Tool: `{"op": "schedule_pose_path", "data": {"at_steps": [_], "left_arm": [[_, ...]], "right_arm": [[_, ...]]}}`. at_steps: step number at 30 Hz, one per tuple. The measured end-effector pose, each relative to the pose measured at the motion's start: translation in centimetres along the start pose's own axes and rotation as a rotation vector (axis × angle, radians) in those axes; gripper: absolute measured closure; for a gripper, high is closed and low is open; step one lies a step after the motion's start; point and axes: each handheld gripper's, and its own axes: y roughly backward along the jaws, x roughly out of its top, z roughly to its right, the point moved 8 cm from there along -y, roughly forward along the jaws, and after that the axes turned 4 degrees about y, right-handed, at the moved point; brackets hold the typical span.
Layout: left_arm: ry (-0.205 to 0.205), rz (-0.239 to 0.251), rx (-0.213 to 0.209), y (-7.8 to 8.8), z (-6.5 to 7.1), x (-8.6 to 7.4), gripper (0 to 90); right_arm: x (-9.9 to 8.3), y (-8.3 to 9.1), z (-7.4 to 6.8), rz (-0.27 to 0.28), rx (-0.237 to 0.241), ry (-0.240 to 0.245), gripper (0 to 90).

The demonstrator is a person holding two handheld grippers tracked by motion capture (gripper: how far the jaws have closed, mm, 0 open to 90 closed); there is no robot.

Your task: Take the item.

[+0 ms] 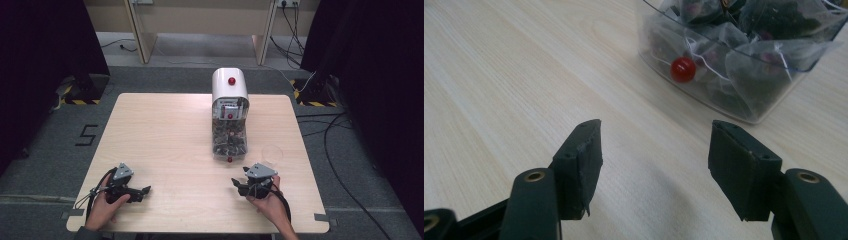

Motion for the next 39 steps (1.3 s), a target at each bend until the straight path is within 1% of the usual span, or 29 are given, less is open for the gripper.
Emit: {"op": "schedule_pose_path", "data": {"at_steps": [7,8,9,12,13,16,19,20,24,25,26,30,32,35,39], "left_arm": [[0.001,0.001,0.0,0.0,0.0,0.0,0.0],[0.0,0.0,0.0,0.0,0.0,0.0,0.0],[0.0,0.0,0.001,0.0,0.0,0.0,0.0],[0.0,0.0,0.0,0.0,0.0,0.0,0.0],[0.0,0.0,0.0,0.0,0.0,0.0,0.0],[0.001,0.001,0.0,0.0,0.0,0.0,0.0],[0.0,0.0,0.0,0.0,0.0,0.0,0.0],[0.0,0.0,0.0,0.0,0.0,0.0,0.0],[0.0,0.0,0.0,0.0,0.0,0.0,0.0],[0.0,0.0,0.0,0.0,0.0,0.0,0.0],[0.0,0.0,0.0,0.0,0.0,0.0,0.0],[0.0,0.0,0.0,0.0,0.0,0.0,0.0],[0.0,0.0,0.001,0.0,0.0,0.0,0.0],[0.0,0.0,0.0,0.0,0.0,0.0,0.0],[0.001,0.001,0.0,0.0,0.0,0.0,0.0]], "right_arm": [[0.9,-0.2,-0.2,0.012,-0.004,0.004,41.2],[1.1,-0.4,0.1,0.012,-0.014,0.012,41.3],[1.2,-0.5,0.1,0.011,-0.015,0.007,41.6],[1.4,-0.7,0.1,0.013,-0.013,0.017,42.0],[1.8,-0.8,0.3,0.018,-0.017,0.024,42.7],[2.6,-0.9,0.7,0.032,-0.029,0.027,43.1],[3.6,-0.9,0.9,0.048,-0.031,0.041,43.3],[4.0,-1.0,0.8,0.058,-0.029,0.037,43.4],[5.3,-1.5,0.8,0.062,-0.033,0.049,43.6],[5.3,-1.5,0.8,0.062,-0.033,0.049,43.6],[5.6,-1.8,0.9,0.064,-0.03,0.038,43.6],[5.8,-2.2,1.1,0.061,-0.032,0.043,43.7],[5.7,-2.3,1.2,0.058,-0.033,0.031,43.7],[5.7,-2.5,1.3,0.056,-0.036,0.038,43.7],[6.0,-2.7,1.4,0.058,-0.035,0.032,43.7]]}}
